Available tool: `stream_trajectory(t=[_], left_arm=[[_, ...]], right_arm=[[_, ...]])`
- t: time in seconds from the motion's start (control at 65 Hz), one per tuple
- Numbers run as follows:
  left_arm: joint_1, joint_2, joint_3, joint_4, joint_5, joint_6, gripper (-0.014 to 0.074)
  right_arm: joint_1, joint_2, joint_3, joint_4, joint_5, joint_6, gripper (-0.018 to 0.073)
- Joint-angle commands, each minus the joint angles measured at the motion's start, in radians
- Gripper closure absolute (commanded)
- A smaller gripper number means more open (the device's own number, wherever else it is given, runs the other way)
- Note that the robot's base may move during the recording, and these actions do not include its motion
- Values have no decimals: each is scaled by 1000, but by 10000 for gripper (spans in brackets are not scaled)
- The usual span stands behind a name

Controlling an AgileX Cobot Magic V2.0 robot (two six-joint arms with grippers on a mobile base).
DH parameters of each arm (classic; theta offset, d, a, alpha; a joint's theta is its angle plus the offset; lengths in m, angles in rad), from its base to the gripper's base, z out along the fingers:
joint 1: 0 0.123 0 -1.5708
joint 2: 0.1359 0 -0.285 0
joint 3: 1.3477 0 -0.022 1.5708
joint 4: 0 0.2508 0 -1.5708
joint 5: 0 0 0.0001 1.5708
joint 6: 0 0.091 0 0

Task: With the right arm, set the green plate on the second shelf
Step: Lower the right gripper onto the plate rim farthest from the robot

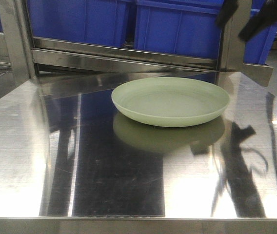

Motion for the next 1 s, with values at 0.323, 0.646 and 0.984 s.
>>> stream_trajectory(t=[0.323, 0.646, 0.984], left_arm=[[-8, -14, 42, 1, -84, -1, 466], [-8, -14, 42, 1, -84, -1, 466], [-8, -14, 42, 1, -84, -1, 466]], right_arm=[[58, -22, -13, -72, 86, 12, 69], [66, -26, 150, -97, 75, -17, 71], [80, -24, 150, -97, 0, -17, 71]])
